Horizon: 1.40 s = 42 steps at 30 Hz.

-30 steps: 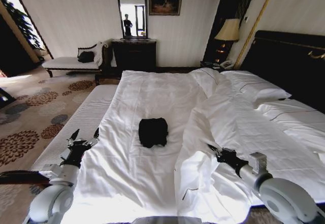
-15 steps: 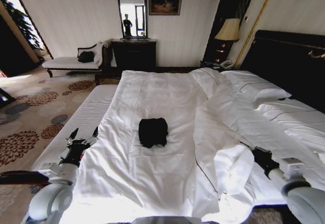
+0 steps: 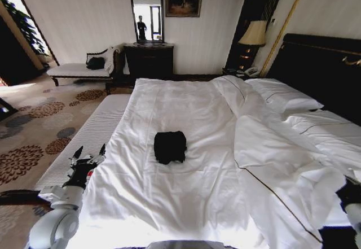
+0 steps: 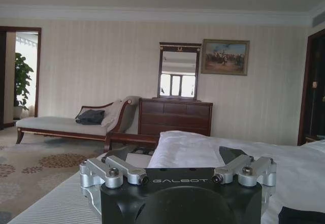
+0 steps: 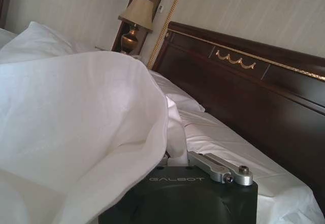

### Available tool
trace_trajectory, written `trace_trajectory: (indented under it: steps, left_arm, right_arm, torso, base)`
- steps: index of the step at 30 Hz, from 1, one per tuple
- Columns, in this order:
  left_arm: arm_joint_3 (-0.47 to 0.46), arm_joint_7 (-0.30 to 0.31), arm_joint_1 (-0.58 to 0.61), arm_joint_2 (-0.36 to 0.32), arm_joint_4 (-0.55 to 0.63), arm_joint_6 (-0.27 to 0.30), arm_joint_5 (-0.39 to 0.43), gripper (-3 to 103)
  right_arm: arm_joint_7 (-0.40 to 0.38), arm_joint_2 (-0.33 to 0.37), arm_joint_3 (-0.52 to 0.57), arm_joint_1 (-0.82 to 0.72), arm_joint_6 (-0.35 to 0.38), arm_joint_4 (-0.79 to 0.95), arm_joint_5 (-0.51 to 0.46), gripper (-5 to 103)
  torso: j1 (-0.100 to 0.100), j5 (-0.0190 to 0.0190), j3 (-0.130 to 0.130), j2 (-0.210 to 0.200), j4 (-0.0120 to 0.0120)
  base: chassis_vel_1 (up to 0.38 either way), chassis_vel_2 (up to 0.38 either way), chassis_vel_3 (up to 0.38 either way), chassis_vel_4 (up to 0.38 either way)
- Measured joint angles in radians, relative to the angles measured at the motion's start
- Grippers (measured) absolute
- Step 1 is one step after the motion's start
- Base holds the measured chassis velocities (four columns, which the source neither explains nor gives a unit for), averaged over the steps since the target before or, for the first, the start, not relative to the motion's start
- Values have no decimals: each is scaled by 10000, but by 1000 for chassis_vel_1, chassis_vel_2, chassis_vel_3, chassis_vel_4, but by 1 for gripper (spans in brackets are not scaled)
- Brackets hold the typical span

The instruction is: Fold the clothes on the bed.

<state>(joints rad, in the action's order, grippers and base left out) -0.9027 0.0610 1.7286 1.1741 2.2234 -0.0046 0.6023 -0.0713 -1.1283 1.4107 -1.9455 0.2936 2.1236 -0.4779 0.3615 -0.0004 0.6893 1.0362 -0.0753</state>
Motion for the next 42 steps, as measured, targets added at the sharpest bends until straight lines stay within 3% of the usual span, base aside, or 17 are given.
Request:
trace_trajectory:
  steps: [12,16,23,32,42]
  left_arm:
    - [-61,-10,52,103,-48,-58,-8,100]
    - [-43,-16,40,101,-73,-67,-9,100]
    - [-2,-12,19,99,-42,-57,-30,100]
    - [-32,-9,126,57,-48,-57,-35,100]
    - [36,20,75,-48,55,20,-33,100]
  right_arm:
    - [59,-311,1206,349,-814,-2356,130,3]
    - [151,-250,1665,500,-1500,-3411,773,3]
    - [177,-226,2016,732,-1934,-4556,1139,3]
    - [202,-177,2651,1080,-2423,-6275,1592,3]
    - [198,411,3109,1488,-3249,-8243,2129,3]
  torso:
    - [0,1,0,0,-4]
    - [1,0,0,0,-3]
    - [0,1,0,0,-3]
    - [1,6,1,-1,13]
    - [3,1,2,-2,11]
  base:
    - [0,0,0,0]
    - [0,0,0,0]
    - [0,0,0,0]
    - [0,0,0,0]
    - [0,0,0,0]
